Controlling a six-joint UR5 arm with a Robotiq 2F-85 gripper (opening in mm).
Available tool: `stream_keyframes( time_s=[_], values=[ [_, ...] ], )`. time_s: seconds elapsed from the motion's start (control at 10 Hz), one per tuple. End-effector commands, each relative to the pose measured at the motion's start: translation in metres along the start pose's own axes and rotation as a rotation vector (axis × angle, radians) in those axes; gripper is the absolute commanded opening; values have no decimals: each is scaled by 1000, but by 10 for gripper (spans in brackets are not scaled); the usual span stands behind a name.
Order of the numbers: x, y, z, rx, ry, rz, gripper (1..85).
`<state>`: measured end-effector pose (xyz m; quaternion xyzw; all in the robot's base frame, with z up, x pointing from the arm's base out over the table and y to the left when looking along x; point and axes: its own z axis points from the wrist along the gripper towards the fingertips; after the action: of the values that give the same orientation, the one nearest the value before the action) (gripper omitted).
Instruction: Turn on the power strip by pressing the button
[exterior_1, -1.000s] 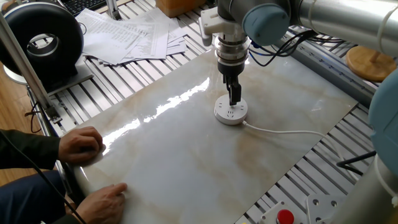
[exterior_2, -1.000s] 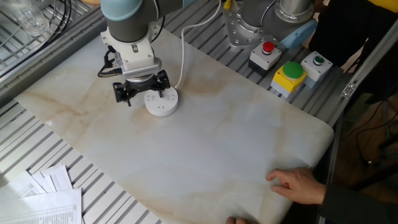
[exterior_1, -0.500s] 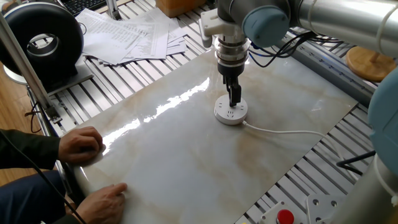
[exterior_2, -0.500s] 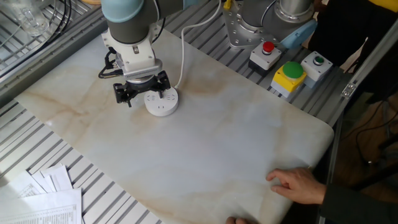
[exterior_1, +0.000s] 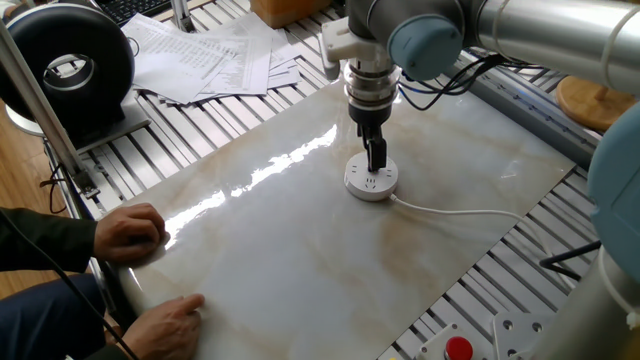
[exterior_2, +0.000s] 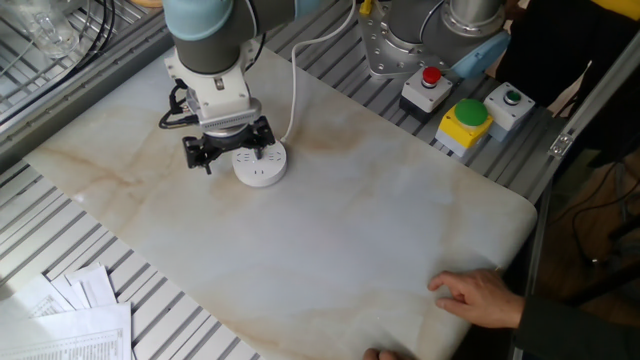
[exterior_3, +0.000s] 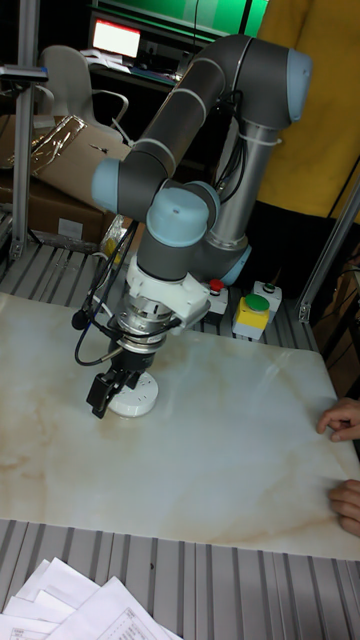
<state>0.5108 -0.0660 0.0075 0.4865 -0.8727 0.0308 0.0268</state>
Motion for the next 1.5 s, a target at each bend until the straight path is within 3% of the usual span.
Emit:
stream_keyframes(
  time_s=[0.0,0.4,0.8,1.4],
  values=[
    [-3,-1,6,8,-10,9,850],
    [-3,3,5,-5,-15,9,850],
    [3,4,-10,-23,4,-2,850],
    [6,6,-11,-36,12,-8,850]
  ],
)
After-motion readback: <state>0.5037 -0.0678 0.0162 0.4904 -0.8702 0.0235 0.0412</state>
